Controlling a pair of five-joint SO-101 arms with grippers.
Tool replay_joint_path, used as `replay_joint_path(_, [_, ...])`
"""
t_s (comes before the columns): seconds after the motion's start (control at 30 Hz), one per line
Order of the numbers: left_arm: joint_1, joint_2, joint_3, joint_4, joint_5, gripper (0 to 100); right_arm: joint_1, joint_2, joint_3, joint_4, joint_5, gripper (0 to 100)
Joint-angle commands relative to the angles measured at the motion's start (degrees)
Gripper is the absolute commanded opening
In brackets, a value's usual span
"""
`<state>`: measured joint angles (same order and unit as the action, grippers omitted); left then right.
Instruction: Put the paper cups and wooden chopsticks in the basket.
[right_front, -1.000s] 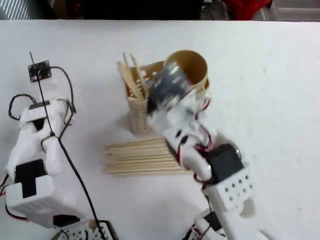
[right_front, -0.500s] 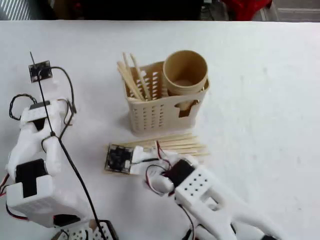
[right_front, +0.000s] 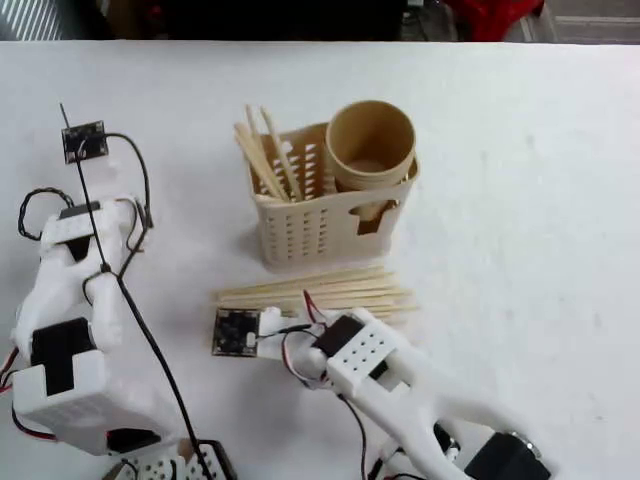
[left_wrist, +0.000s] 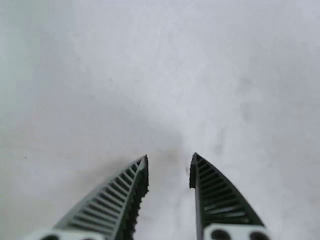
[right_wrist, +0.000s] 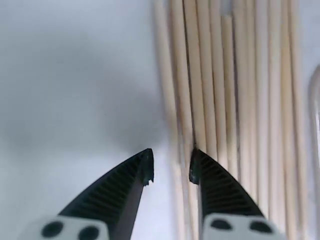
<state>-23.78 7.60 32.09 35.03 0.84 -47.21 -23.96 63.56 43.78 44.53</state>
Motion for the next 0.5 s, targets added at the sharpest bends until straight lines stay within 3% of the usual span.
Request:
replay_joint_path(0.0, [0.7,-0.3,-1.2,-0.8,-0.5,15,-0.3,1.8,-1.0,-0.8,0.7,8.2])
replay_joint_path(0.1, [0.7,-0.3,-1.2,-0.8,-0.5,15,-0.2,1.5,-1.1,-0.9,0.7,1.1])
replay_joint_path(0.47, [0.7,-0.3,-1.2,-1.0,-0.5,15,-0.2,-7.1,-1.1,4.4,-1.2,1.6])
